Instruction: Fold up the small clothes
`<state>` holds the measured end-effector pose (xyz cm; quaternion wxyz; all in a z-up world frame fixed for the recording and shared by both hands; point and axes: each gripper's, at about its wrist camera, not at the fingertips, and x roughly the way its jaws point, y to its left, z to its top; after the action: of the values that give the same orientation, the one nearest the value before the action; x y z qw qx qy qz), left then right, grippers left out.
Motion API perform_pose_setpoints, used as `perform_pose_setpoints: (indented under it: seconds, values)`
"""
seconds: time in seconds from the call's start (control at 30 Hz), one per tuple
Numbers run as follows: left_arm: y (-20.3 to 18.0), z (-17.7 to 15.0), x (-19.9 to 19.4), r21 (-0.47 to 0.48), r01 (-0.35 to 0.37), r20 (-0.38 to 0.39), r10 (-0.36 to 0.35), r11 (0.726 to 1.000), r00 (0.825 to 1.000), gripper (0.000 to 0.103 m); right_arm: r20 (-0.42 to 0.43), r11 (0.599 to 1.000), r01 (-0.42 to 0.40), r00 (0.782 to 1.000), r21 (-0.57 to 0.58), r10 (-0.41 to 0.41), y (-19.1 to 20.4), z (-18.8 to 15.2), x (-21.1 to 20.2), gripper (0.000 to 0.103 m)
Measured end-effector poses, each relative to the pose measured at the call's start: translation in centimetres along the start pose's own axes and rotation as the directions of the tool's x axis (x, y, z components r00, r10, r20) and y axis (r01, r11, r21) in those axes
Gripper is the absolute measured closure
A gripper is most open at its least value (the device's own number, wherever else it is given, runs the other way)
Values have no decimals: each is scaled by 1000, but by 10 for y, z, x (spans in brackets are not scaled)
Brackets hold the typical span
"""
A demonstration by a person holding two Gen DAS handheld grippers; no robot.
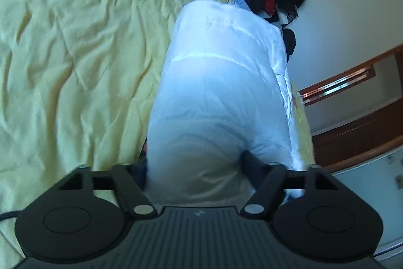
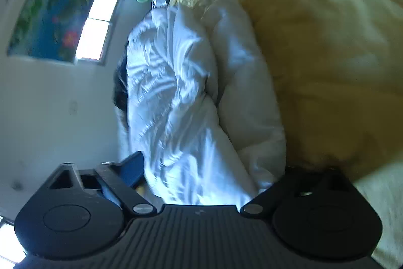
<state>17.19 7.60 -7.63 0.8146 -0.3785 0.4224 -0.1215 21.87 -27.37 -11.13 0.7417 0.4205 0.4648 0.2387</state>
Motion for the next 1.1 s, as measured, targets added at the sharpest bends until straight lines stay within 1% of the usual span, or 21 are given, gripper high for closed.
perform_pose_setpoints:
  seconds: [0.03, 0.13, 0.2, 0.27, 0.3, 0.37, 0.4, 0.43, 0.47, 0.5, 0.57, 0.6, 0.67, 0.7, 0.73, 0.77, 0.8, 0.87, 0.97, 1.03, 1.1]
  values:
    - [-6, -1, -8, 26, 1, 12, -1, 1000, 1000, 47, 0, 999, 15, 1000, -51, -15, 10, -4, -1, 72]
    - [-17, -8, -36, 103, 16, 46, -21, 995, 999, 48, 5, 987, -23, 1000, -161, 24, 34, -14, -16, 74]
    - [-9, -17, -40, 130, 16, 18, -19, 991, 1000, 48, -14, 976, -36, 999, -216, 34, 38, -26, -26, 74]
    - [4, -30, -27, 139, -27, -14, 29, 990, 999, 44, -44, 978, -4, 999, -208, -5, 23, -39, -24, 74]
    - [10, -36, -25, 140, -36, -4, 37, 990, 999, 41, -52, 985, 9, 998, -174, -18, 10, -45, -20, 72]
    - [8, -37, -26, 164, -42, 25, 39, 986, 999, 35, -25, 994, -23, 999, -103, 20, -8, -51, -19, 67]
    - [5, -36, -29, 173, -47, 43, 40, 984, 998, 34, -8, 997, -28, 1000, -70, 27, -11, -52, -21, 58]
    - [0, -37, -35, 185, -56, 62, 45, 981, 997, 32, 14, 999, -15, 1000, -45, 16, -12, -52, -24, 43]
    - [-6, -38, -42, 210, -70, 88, 52, 975, 995, 31, 42, 999, -20, 999, -38, 21, -11, -54, -30, 39]
    - [-12, -39, -53, 240, -97, 130, 67, 966, 989, 31, 76, 999, -16, 997, -41, 20, -6, -56, -39, 29]
    - [-27, -47, -81, 315, -174, 256, 93, 933, 962, 31, 166, 997, 23, 986, -73, -10, 6, -60, -60, 27]
    - [-36, -53, -96, 358, -218, 324, 98, 908, 941, 29, 221, 991, 55, 975, -125, -26, 19, -66, -75, 27]
    - [-54, -71, -122, 415, -340, 462, 126, 844, 878, 16, 329, 954, 163, 941, -250, -74, 47, -86, -105, 27]
    - [-62, -82, -132, 434, -391, 508, 137, 812, 850, 15, 375, 928, 229, 921, -295, -108, 59, -99, -113, 26]
    - [-69, -94, -139, 453, -422, 537, 137, 785, 832, 15, 413, 893, 291, 901, -343, -135, 75, -112, -120, 21]
    - [-74, -105, -143, 472, -430, 544, 130, 769, 829, 15, 437, 861, 331, 888, -386, -145, 84, -127, -128, 15]
    - [-77, -117, -145, 488, -426, 536, 124, 762, 835, 14, 453, 834, 354, 880, -424, -143, 93, -138, -131, 3]
    - [-77, -136, -140, 504, -406, 493, 133, 762, 860, 14, 467, 795, 382, 873, -471, -142, 102, -171, -133, 2]
    - [-70, -155, -116, 530, -404, 412, 189, 746, 891, 14, 436, 757, 434, 873, -488, -220, 105, -197, -114, 1]
    - [-62, -164, -103, 529, -433, 377, 255, 730, 891, 14, 423, 742, 466, 865, -482, -269, 101, -208, -97, 2]
    - [-56, -164, -95, 521, -458, 360, 301, 721, 883, 14, 430, 751, 485, 853, -447, -295, 96, -217, -86, 5]
